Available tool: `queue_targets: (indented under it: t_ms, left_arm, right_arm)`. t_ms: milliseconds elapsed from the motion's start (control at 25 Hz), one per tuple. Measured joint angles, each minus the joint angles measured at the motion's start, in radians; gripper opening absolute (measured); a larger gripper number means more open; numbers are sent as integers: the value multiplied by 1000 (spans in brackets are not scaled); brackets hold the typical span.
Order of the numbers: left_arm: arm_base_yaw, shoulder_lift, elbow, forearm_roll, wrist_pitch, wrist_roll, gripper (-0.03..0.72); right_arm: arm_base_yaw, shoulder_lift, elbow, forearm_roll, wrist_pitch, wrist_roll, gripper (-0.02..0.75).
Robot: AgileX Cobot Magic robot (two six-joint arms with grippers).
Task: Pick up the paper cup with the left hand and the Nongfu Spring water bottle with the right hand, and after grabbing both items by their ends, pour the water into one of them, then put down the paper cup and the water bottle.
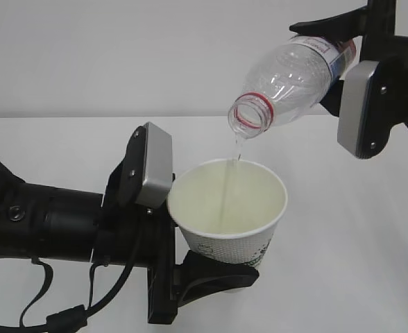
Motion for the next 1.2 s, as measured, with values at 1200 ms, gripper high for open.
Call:
queue_targets:
  t_ms: [1200]
  left_arm:
    - [0,0,0,0,0,0,543]
  right_arm:
    - [0,0,0,0,-1,-18,477]
